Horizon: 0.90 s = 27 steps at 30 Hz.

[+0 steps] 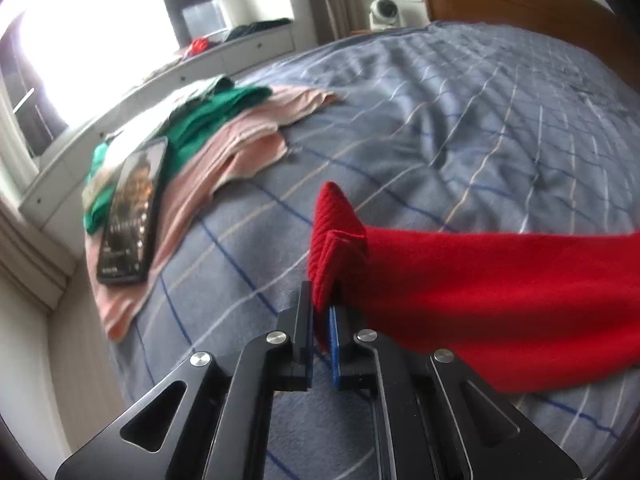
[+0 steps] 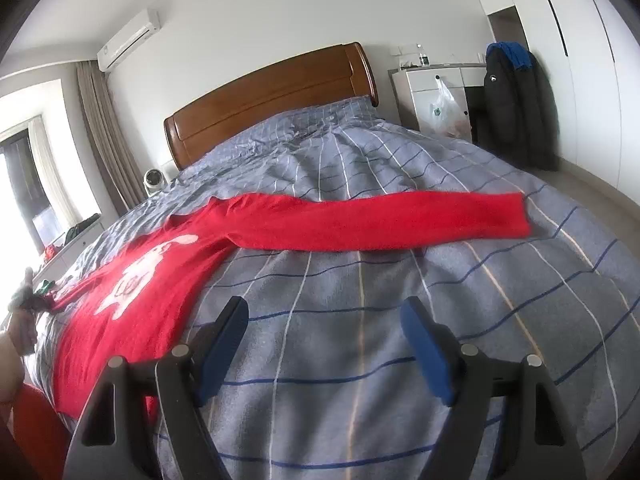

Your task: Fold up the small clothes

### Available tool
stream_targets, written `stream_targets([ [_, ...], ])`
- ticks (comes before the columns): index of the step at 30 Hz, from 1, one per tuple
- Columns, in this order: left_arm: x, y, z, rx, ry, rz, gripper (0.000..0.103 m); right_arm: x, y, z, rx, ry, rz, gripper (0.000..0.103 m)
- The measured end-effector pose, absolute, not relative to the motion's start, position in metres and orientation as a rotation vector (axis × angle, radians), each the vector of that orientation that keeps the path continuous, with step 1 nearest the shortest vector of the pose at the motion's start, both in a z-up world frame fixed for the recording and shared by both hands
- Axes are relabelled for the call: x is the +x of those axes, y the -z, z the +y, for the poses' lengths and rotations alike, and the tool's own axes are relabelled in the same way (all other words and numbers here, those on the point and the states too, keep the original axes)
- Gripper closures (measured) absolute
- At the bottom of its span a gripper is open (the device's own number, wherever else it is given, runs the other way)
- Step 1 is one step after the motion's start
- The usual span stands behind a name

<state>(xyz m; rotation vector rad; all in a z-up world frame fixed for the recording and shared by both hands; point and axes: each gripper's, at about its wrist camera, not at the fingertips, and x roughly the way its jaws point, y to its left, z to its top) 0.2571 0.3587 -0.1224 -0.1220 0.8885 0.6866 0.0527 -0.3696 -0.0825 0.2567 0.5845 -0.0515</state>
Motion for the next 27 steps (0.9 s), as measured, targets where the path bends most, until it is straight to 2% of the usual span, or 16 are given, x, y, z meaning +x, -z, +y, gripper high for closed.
stream_targets([
  [5,0.259,0.131,0.353,-0.082,-0.688,0.904,0.098,0.053,0.084,-0.373,0.265,0.065,0.591,0.025],
  [7,0.253,0.126,0.347,-0.038,-0.685,0.898,0.089,0.053,0.084,-0.374,0.263,0.069,0.593,0.025],
  [8,0.250,0.121,0.345,-0.029,-0.684,0.888,0.076,0.053,0.083,-0.374,0.259,0.070,0.593,0.025],
  [9,0.240,0.113,0.342,-0.026,-0.681,0.867,0.057,0.053,0.081,-0.373,0.254,0.069,0.596,0.025],
  [12,0.193,0.078,0.324,-0.064,-0.564,0.767,0.040,0.047,0.071,-0.370,0.259,0.031,0.631,0.024],
  [13,0.176,0.068,0.315,-0.084,-0.495,0.755,0.037,0.042,0.069,-0.366,0.266,0.012,0.644,0.019],
  [15,0.142,0.058,0.291,-0.141,-0.310,0.772,0.023,0.034,0.067,-0.351,0.278,-0.063,0.690,0.015],
  [21,0.062,0.102,0.188,-0.169,0.119,0.939,0.021,0.018,0.092,-0.273,0.342,-0.386,0.908,0.015],
  [27,0.050,0.142,0.144,-0.178,0.170,1.022,0.022,0.032,0.121,-0.245,0.361,-0.447,0.981,0.017],
])
